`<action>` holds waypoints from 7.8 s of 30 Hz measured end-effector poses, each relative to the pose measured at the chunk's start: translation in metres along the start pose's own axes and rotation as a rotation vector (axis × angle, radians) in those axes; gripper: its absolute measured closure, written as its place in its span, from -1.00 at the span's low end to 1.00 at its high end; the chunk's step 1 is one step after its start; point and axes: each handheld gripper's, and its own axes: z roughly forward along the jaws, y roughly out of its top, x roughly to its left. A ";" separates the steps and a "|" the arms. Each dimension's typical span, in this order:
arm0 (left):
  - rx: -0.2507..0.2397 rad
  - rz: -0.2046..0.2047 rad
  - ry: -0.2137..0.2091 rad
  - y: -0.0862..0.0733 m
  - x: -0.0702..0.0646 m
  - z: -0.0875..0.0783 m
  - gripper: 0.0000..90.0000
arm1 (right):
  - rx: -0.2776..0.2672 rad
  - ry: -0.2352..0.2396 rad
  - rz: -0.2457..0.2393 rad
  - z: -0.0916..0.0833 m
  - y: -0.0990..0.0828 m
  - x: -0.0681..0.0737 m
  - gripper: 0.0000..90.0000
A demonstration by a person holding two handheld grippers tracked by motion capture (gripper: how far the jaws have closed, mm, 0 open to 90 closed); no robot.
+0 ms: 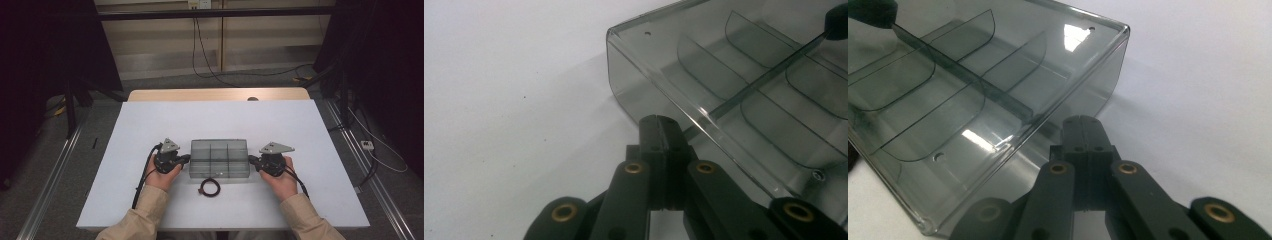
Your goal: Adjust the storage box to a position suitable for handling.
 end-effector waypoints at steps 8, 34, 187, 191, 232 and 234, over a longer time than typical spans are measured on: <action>0.004 0.000 0.000 0.000 -0.001 -0.001 1.00 | 0.001 0.001 -0.001 0.000 0.000 0.000 1.00; -0.062 -0.151 -0.055 0.002 0.015 -0.033 0.04 | -0.194 0.084 0.057 -0.040 0.019 -0.001 0.35; -0.142 0.003 -0.111 0.062 0.019 0.005 0.26 | -0.217 0.063 -0.003 0.006 0.054 -0.016 0.34; -0.145 -0.004 -0.108 0.063 0.020 0.006 0.28 | -0.210 0.062 -0.006 0.009 0.056 -0.016 0.35; -0.143 -0.055 -0.068 0.078 0.032 0.024 0.45 | -0.193 0.037 0.046 0.033 0.070 -0.028 0.38; -0.137 -0.059 -0.069 0.079 0.032 0.025 0.45 | -0.190 0.035 0.051 0.034 0.071 -0.028 0.38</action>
